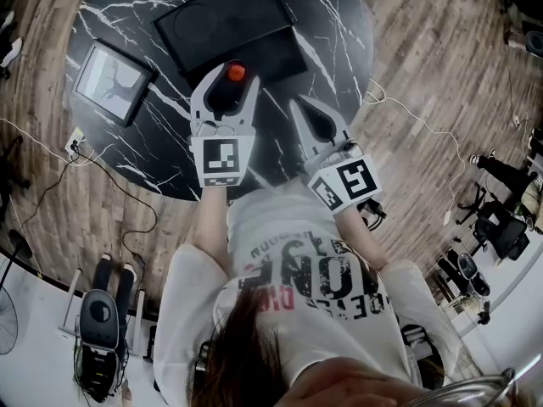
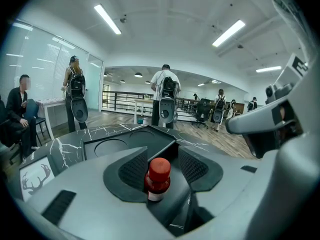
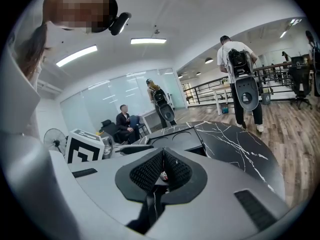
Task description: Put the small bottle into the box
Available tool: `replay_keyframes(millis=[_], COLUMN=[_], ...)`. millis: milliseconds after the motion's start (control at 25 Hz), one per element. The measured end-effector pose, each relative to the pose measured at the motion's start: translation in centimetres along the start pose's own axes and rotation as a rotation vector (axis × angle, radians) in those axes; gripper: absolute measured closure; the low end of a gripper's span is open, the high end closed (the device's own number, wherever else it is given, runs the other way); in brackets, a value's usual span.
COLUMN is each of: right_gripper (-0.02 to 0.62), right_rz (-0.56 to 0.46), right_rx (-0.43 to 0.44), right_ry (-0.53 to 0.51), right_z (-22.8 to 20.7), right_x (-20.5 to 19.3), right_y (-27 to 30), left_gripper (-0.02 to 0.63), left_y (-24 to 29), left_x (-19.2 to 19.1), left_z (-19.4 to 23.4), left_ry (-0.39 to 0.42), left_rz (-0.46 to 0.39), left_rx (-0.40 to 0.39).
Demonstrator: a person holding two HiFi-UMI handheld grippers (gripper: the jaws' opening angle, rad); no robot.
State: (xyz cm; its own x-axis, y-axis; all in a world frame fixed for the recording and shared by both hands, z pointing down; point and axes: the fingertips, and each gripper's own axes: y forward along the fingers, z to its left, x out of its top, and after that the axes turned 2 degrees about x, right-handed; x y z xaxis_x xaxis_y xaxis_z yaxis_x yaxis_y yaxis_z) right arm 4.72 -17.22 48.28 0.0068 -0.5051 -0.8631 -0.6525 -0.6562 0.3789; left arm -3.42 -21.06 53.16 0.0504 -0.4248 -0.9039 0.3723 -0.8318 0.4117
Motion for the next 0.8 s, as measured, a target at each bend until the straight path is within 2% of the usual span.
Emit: replay_keyframes(millis=[160, 320, 800], right_gripper=[0.594, 0.594, 0.594], right_rz=[-0.006, -0.009, -0.03], right_rx=[-0.002, -0.005, -0.012], right_ry=[-0.001, -0.002, -0.007], right_z=[0.1, 0.2, 0.4], right_x=[0.2, 0.2, 0.6], right_y=[-0.3, -0.6, -1.4], left_gripper=[0.494, 0.546, 0.6], left_y=[-0.4, -0.8, -1.7], left_x=[0.6, 1.0, 2.6], left_z=[0.4, 0.8, 0.5], left_ry=[0.004, 0.005, 0.014], left_rz=[-0.013, -0.023, -0.063], left_rx=[0.033, 0.056, 0.072])
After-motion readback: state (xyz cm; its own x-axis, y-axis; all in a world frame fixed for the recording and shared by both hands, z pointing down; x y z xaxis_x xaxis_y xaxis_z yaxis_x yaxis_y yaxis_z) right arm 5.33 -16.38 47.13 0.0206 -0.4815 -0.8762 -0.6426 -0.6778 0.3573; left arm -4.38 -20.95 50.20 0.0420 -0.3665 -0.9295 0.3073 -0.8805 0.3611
